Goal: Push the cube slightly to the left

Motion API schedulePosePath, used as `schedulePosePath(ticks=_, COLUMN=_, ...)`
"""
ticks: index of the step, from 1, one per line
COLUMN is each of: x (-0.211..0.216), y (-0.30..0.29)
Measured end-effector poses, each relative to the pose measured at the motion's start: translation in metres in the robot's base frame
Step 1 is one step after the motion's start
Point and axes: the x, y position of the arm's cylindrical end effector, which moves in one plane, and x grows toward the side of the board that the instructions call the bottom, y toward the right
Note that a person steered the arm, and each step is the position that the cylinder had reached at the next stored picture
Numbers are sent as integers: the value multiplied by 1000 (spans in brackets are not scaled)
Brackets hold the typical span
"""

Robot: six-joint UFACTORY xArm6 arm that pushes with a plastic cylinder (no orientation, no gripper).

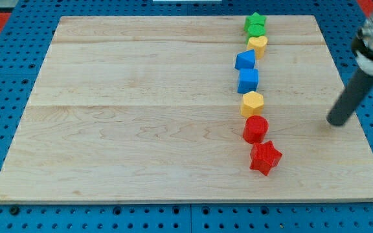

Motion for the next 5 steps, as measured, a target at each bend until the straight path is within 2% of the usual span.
schedulePosePath(ticks=1, x=-51, y=-55)
schedulePosePath(ticks=2, x=-58, y=-72)
schedulePosePath(ticks=4, x=-69, y=-170)
schedulePosePath(ticks=5, x=-69, y=-174)
